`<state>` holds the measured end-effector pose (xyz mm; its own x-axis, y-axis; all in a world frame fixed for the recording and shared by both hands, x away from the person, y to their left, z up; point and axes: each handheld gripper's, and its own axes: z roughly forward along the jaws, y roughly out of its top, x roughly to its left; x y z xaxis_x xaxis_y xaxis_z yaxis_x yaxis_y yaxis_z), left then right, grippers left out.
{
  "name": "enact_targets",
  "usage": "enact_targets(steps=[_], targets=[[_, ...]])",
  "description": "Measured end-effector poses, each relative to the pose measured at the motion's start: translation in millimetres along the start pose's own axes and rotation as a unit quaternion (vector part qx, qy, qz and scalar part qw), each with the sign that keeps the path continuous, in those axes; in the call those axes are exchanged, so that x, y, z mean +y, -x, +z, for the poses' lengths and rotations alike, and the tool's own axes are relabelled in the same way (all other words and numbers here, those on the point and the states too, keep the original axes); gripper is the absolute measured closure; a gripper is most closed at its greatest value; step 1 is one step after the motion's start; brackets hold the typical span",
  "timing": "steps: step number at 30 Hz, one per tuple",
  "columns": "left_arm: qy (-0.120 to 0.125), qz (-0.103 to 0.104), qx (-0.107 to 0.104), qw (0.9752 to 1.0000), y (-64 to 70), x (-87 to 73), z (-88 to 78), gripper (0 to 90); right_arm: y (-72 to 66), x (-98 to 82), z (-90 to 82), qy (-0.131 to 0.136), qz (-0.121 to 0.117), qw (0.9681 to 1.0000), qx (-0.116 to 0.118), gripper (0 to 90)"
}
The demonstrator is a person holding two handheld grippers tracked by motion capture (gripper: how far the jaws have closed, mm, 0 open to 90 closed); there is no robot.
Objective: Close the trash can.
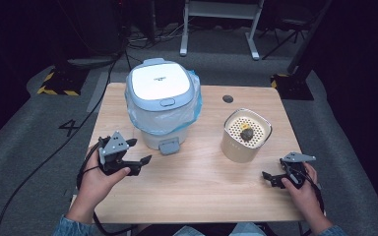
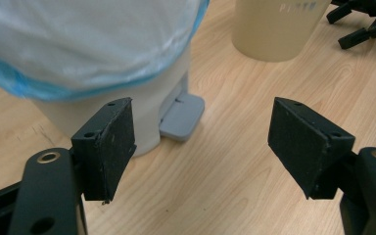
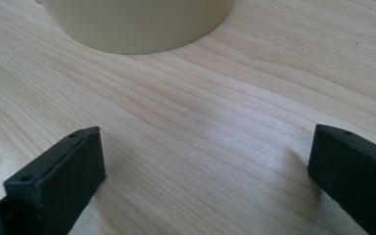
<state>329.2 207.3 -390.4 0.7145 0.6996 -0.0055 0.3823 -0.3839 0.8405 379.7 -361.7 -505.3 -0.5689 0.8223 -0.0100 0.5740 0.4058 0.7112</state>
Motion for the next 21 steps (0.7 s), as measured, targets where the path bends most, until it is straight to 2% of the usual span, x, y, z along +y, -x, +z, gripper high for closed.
enact_targets(steps=[12,15,21], targets=[[-0.022,-0.045,0.007,0.9987,-10.9,-46.8,27.6,26.2,0.0,0.0,0.0,0.0,0.0,1.0,0.0,0.5],[-0.035,-0.057,0.013,0.9977,-12.8,-58.1,35.1,26.2,0.0,0.0,0.0,0.0,0.0,1.0,0.0,0.5],[-0.07,-0.059,0.028,0.9954,-14.1,-75.1,47.6,26.3,0.0,0.0,0.0,0.0,0.0,1.0,0.0,0.5]])
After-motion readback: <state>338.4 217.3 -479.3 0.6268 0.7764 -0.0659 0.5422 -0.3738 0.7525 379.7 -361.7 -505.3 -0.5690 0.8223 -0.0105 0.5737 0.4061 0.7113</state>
